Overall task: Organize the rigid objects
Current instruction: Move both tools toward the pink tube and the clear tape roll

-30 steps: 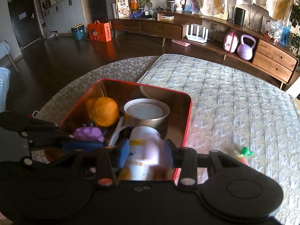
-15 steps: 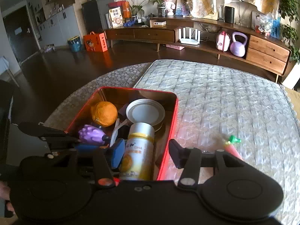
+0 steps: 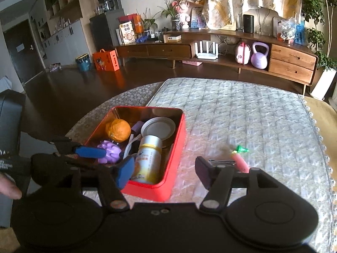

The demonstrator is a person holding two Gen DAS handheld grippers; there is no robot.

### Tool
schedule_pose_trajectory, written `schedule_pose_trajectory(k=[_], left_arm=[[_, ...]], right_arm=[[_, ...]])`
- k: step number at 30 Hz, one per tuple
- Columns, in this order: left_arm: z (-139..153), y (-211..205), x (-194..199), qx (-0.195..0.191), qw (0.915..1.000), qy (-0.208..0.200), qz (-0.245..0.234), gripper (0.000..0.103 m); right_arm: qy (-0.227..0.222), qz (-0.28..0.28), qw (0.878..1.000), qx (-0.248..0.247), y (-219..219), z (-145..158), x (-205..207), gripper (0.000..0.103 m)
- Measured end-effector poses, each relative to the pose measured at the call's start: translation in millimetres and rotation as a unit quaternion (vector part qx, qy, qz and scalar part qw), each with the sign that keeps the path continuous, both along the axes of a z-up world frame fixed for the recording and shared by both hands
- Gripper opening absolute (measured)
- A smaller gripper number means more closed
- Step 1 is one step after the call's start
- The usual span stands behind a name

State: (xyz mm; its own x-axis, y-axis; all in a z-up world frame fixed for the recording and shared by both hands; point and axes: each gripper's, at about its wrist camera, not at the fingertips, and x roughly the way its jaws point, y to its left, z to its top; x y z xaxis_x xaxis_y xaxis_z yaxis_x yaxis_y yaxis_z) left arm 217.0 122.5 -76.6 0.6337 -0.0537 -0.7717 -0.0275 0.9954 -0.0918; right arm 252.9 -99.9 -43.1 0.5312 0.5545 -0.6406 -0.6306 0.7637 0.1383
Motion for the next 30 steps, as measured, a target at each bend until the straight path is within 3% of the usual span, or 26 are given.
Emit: schedule_pose_trajectory(k=[13,17,21,25,30], left_arm=[[33,-36,-12,0.007,0.9993,-0.034,-0.016,0.064],[37,-51,-13,0.006,0.9988,-0.04,-0.026,0.071],[38,-67,-11,0.003,0.9986,-0.041,-0.034,0.073],[36,-79,-6,-0.005,0.9986,-0.042,-0.032,0.082],[33,-91,7,-0.019,0.9989,-0.037,-0.023,0.083]], right_arm=[[-0.025,-0.016,1.0,0.002,-55,7,-17,0.083],[-0.027,-0.03,0.999,0.007,-71,5,-17,0.086],[-0.026,-0.035,0.999,0.009,-85,-2,-18,0.096],[-0.035,-0.031,0.999,0.003,-95,-9,-19,0.101],[-0.039,-0.02,0.999,-0.008,-101,-20,-17,0.103]])
